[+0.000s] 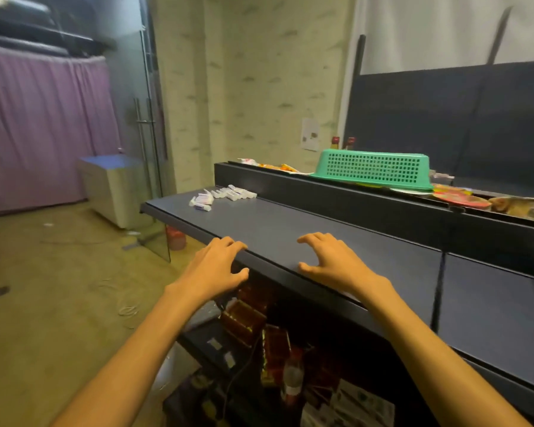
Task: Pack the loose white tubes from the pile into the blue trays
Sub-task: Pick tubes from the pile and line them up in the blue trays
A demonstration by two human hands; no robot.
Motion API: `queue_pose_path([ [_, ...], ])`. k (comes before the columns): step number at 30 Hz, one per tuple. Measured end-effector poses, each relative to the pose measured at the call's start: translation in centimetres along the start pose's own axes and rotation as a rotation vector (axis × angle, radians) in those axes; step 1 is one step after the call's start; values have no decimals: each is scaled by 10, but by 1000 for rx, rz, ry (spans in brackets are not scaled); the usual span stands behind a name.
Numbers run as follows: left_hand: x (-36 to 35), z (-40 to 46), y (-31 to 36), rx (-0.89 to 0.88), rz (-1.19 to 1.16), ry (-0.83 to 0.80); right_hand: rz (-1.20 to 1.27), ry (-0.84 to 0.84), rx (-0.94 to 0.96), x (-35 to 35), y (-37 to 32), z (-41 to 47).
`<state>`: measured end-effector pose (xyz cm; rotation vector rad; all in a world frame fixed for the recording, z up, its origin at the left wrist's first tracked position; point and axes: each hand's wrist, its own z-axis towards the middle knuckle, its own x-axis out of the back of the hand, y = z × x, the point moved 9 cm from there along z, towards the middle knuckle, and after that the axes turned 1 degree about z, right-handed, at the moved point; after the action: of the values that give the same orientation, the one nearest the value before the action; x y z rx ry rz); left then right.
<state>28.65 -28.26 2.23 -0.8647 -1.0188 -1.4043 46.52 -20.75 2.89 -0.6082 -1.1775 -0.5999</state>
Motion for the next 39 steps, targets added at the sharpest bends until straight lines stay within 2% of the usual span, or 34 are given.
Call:
queue_pose_path([
  [8,-21,90,-108,35,34,-49,15,-1,14,-43,-12,142],
  [16,-40,191,-173,-1,1,-51,-18,-25,-23,-65,-4,252],
  [23,-66,265,-221,-59,-41,-49,-55,-48,-78,-88,3,319],
  [33,-98,371,-312,-207,-154,-57,-78,-23,-294,-113,7,402],
  [39,-118,423,-326,-299,-223,-97,-76,3,-410,-119,5,428],
])
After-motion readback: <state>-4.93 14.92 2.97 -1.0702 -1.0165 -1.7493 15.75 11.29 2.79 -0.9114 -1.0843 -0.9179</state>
